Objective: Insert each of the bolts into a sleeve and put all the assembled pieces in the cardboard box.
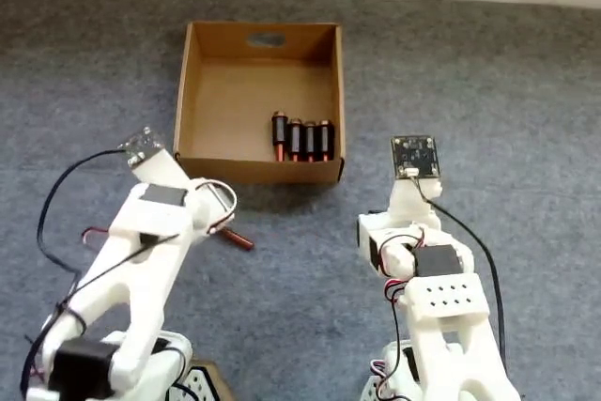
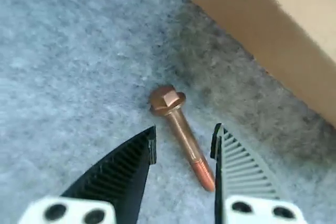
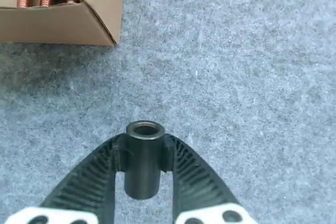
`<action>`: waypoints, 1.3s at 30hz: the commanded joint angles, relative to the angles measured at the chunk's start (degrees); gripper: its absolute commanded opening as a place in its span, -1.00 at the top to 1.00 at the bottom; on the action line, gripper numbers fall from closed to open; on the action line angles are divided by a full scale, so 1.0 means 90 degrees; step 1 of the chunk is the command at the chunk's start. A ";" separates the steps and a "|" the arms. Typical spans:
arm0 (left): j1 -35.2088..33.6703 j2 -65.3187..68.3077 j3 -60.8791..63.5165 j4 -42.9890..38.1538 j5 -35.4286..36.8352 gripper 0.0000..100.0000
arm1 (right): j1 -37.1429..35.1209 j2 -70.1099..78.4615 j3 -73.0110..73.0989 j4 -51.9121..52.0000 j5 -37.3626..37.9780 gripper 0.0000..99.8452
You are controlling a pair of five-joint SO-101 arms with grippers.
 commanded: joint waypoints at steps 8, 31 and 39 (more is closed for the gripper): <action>0.0044 0.1538 -0.1392 0.0742 0.0078 0.63 | -0.0024 -0.0142 -0.0015 -0.0093 -0.0010 0.99; 0.0757 0.2457 -0.2144 0.1563 -0.2462 0.99 | -0.0024 -0.0142 -0.0015 -0.0093 -0.0010 0.99; 0.1158 0.2535 -0.2828 0.2413 -0.6828 0.98 | -0.0024 -0.0142 -0.0015 -0.0093 -0.0010 0.99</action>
